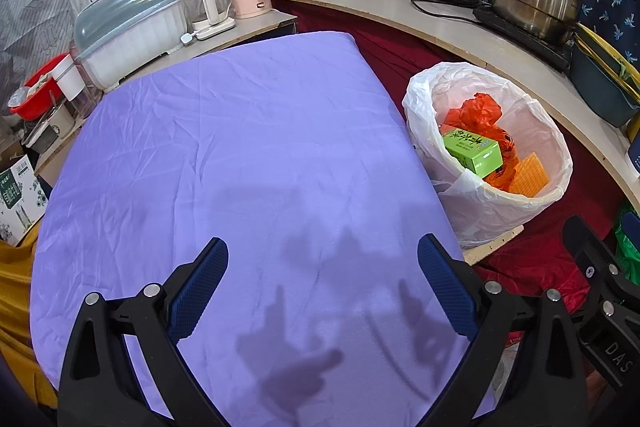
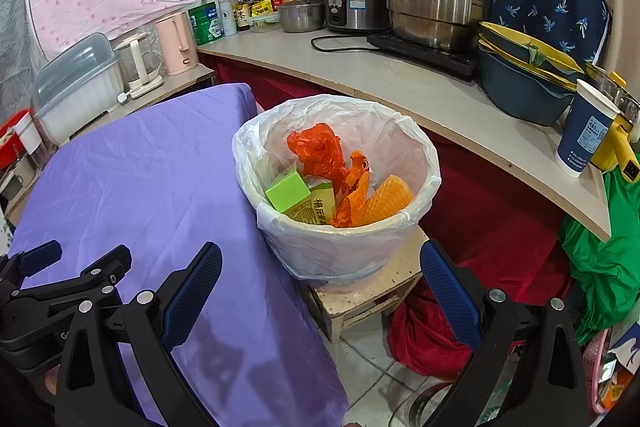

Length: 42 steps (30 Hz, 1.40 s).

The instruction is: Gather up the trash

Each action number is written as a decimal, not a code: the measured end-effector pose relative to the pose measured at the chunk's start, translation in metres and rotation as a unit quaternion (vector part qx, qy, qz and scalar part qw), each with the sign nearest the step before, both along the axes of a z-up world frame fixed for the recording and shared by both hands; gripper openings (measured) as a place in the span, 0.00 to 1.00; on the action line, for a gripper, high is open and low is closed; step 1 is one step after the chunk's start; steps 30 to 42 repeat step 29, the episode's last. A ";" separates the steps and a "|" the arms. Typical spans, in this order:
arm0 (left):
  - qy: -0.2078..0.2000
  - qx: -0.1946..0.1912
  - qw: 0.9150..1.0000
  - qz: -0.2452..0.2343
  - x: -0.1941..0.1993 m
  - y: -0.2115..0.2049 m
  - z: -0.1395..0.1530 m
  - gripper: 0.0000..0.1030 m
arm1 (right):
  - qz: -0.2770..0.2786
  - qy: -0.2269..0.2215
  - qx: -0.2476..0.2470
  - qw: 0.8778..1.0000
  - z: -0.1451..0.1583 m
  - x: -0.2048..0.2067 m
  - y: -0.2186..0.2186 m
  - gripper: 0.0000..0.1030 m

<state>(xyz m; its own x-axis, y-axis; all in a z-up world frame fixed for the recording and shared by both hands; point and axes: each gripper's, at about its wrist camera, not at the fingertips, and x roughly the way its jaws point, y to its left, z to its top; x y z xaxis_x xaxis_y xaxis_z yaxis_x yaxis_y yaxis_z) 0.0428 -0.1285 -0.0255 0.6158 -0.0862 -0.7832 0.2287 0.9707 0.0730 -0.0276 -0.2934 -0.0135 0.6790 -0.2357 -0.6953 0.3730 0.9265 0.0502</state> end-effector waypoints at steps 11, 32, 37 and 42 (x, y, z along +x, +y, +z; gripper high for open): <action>-0.001 0.002 1.000 -0.002 -0.001 0.003 0.001 0.89 | -0.004 0.000 -0.001 1.000 -0.002 -0.001 -0.005 0.93; 0.002 0.007 1.000 -0.006 0.004 0.005 -0.002 0.89 | -0.004 0.000 -0.001 1.000 -0.002 0.000 -0.004 0.93; 0.002 0.007 1.000 -0.006 0.004 0.005 -0.002 0.89 | -0.004 0.000 -0.001 1.000 -0.002 0.000 -0.004 0.93; 0.002 0.007 1.000 -0.006 0.004 0.005 -0.002 0.89 | -0.004 0.000 -0.001 1.000 -0.002 0.000 -0.004 0.93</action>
